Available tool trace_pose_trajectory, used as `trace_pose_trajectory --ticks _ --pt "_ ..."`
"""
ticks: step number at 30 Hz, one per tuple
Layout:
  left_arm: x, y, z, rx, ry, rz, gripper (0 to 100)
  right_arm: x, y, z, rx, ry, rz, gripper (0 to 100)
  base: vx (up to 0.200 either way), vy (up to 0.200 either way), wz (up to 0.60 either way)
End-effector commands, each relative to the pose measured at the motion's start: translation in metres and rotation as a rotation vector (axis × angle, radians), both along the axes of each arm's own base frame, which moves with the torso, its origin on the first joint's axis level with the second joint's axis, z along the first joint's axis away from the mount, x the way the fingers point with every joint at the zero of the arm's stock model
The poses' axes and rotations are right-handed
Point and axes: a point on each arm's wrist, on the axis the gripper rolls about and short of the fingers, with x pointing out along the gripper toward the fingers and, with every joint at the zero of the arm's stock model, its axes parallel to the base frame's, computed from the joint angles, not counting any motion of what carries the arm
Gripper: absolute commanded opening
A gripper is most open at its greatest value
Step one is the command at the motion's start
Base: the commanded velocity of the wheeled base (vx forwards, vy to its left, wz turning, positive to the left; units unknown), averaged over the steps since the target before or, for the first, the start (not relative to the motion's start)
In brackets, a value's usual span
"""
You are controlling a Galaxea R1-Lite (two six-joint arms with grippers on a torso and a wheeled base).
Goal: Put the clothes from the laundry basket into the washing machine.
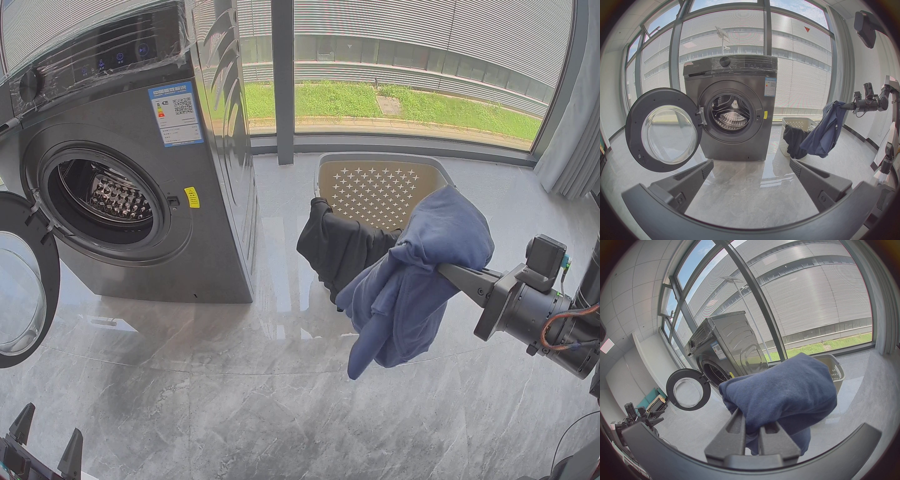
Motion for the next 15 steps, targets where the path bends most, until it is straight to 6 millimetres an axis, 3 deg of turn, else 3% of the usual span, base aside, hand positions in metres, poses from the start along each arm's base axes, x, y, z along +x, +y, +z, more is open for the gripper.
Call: trace_pose_trajectory --ticks 1,15 --pt "0.0 0.0 -0.0052 0.0 0.001 0.0 100 0.0011 0.0005 -0.0005 -0.001 0.003 -0.002 0 0.0 0.2 0.0" --pt "0.0 0.0 -0.0054 -0.002 0.002 0.0 100 0.0029 -0.001 -0.0016 0.008 0.015 -0.014 0 0.0 0.2 0.0"
